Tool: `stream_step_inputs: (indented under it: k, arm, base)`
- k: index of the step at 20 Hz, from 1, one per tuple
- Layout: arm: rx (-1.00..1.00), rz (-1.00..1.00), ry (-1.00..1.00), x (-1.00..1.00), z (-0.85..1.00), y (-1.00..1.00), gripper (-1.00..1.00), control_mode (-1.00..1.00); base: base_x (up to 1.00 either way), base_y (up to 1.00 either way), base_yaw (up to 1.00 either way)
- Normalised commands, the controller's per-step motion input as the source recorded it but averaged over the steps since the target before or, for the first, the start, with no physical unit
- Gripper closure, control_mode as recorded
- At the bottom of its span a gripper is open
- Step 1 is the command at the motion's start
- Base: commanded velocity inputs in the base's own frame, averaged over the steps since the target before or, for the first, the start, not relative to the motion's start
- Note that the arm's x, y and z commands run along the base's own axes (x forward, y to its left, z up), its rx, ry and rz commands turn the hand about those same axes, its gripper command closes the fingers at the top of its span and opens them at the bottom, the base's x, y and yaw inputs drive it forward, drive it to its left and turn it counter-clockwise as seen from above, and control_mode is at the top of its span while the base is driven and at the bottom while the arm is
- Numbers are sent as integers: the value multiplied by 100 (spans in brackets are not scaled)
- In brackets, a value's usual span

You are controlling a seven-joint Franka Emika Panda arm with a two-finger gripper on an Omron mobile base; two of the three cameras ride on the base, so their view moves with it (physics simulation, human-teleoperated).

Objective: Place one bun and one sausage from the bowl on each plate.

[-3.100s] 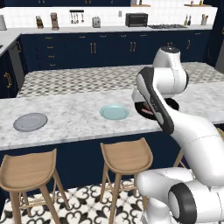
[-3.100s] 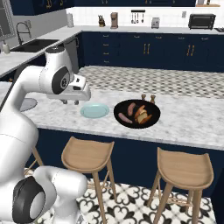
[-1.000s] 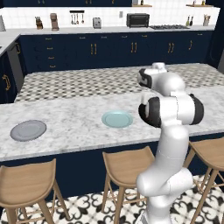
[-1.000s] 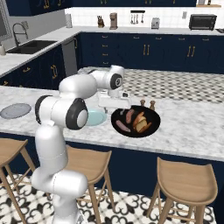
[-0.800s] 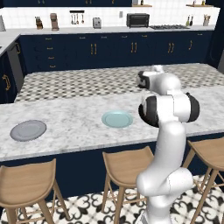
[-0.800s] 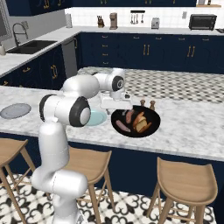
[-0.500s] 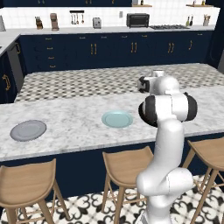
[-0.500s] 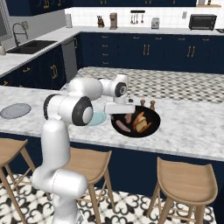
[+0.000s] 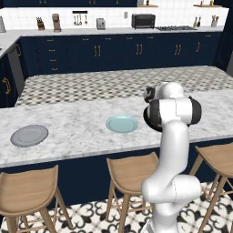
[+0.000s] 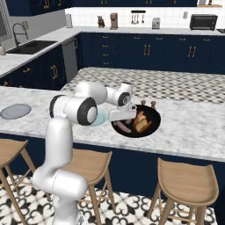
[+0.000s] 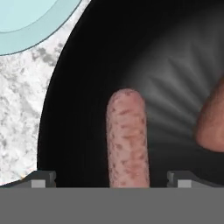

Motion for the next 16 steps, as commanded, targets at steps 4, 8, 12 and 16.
stream_step_inputs:
  k: [4, 8, 12, 16]
  arm:
    - [11, 0, 6, 52, -9, -10, -100, -100]
    - [13, 0, 12, 42, -11, -12, -100, -100]
    - [9, 0, 22, 2, -57, -1, -100, -100]
    - [1, 0, 3, -21, -24, 1, -100, -100]
  base:
    - [0, 0, 0]
    - [0, 0, 0]
    - [0, 0, 0]
    - [0, 0, 0]
